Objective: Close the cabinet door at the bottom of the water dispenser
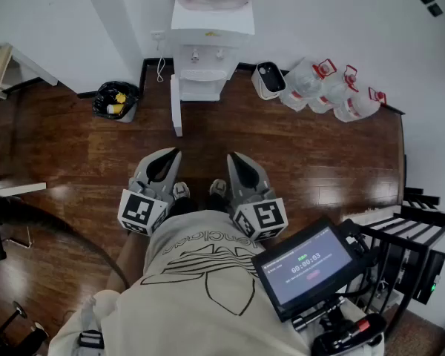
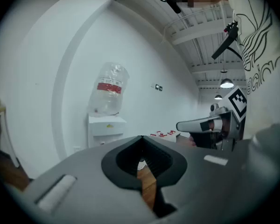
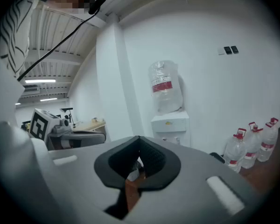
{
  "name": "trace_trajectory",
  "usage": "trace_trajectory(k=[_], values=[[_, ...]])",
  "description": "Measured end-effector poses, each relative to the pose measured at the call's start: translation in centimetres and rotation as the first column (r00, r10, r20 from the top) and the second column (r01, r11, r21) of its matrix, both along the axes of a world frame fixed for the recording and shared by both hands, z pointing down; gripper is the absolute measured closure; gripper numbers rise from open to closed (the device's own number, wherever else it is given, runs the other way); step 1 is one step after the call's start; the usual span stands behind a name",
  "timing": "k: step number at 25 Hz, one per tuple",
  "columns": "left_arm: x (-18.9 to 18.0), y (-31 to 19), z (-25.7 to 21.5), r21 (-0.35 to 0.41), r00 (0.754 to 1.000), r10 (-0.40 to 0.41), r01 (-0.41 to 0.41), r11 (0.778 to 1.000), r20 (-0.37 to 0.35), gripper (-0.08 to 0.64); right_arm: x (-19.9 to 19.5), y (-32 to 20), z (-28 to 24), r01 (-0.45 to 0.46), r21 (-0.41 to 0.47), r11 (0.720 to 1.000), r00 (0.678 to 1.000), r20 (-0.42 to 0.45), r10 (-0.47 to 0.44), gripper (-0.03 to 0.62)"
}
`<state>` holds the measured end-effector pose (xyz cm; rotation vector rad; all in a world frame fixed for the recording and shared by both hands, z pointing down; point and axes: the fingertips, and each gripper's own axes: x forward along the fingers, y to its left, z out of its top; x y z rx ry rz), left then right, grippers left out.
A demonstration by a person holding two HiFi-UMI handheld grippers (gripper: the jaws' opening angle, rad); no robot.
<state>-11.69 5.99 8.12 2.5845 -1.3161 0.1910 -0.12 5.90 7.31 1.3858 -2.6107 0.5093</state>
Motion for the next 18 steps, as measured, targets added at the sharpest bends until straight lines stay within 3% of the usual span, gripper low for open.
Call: trace_trajectory(k=[7, 11, 15, 18], values=[[-2.9, -2.6, 9.2, -0.082, 0.993, 0.02, -0.01, 0.997, 0.115, 0.54, 0.8, -3.0, 2.4, -0.003, 0.057, 0.998, 0.999, -0.043, 0.005, 0.589], [-2.2, -4.3, 12.9, -0.137, 0.993, -0.001, 0.017, 0.99, 0.12, 0.54, 4.2, -3.7, 6.1, -0.03, 0.01, 1.0, 0.999, -0.028, 0.03, 0.589], [-0.9, -7.7, 17.2, -0.153, 0.984, 0.015, 0.013, 0.988, 0.175, 0.54, 7.6, -7.0, 10.8, -0.06, -0.001, 0.998, 0.998, -0.016, 0.06, 0.589], [0.5, -7.8, 20.0, -0.195, 0.989, 0.002, 0.027, 0.98, 0.146, 0.54, 10.1, -7.8, 14.3, -0.076, -0.023, 0.997, 0.997, -0.003, 0.076, 0.589]])
